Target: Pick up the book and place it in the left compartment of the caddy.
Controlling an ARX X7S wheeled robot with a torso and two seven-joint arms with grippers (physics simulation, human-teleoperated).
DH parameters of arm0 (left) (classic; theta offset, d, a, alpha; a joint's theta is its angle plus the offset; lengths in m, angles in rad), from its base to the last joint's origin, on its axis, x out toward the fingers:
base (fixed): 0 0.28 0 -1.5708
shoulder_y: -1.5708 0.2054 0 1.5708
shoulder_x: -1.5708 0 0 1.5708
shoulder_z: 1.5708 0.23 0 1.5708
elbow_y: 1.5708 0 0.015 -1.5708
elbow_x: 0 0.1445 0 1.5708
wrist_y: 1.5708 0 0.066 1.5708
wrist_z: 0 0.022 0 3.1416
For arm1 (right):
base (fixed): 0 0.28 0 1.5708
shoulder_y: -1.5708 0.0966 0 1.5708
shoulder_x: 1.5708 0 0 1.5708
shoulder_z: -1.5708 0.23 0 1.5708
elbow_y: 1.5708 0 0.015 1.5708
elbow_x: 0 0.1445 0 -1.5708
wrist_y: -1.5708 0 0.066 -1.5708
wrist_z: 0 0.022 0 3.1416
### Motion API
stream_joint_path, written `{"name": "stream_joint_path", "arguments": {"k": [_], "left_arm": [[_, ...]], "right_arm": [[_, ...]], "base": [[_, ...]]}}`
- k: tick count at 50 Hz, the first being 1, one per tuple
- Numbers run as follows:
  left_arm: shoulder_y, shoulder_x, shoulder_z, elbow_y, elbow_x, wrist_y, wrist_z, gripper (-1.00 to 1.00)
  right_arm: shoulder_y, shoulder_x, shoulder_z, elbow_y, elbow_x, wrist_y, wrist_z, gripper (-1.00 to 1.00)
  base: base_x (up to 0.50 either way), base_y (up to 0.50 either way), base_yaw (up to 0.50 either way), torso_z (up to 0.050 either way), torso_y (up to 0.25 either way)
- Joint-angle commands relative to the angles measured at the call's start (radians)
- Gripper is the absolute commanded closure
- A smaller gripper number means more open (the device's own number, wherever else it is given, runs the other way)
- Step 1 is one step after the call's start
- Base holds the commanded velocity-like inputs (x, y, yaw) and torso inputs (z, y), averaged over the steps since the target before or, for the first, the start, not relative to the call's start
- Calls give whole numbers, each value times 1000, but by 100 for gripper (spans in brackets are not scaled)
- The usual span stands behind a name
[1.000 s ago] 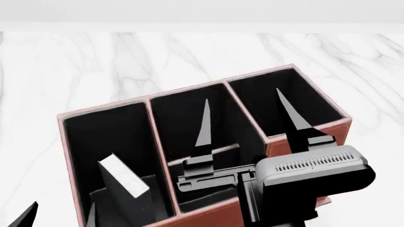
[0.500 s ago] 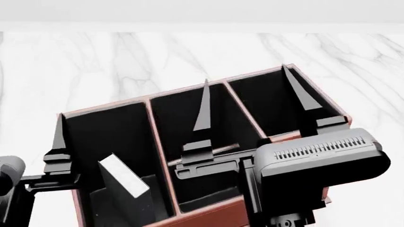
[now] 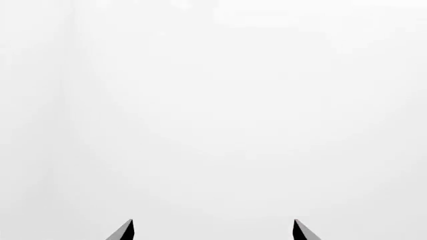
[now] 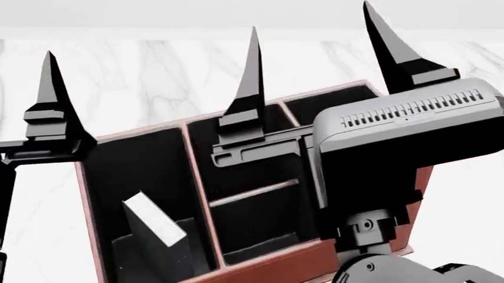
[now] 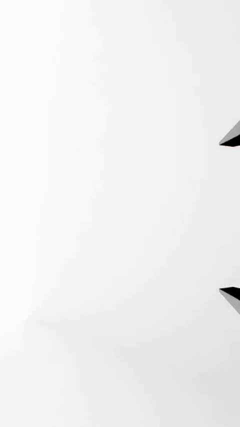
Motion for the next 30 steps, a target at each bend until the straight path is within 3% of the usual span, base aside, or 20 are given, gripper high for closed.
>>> {"name": "stream_joint_path", "arguments": {"k": [1, 30], "left_arm": [[-109, -3, -4, 33, -29, -87, -23, -100], [-274, 2, -50, 132, -156, -229, -76, -100]], "right_arm": [[104, 2, 31, -44, 54, 94, -2, -100], [207, -7, 72, -98, 105, 182, 9, -100]], "base": [[0, 0, 0, 0, 0], [0, 0, 0, 0, 0]]}}
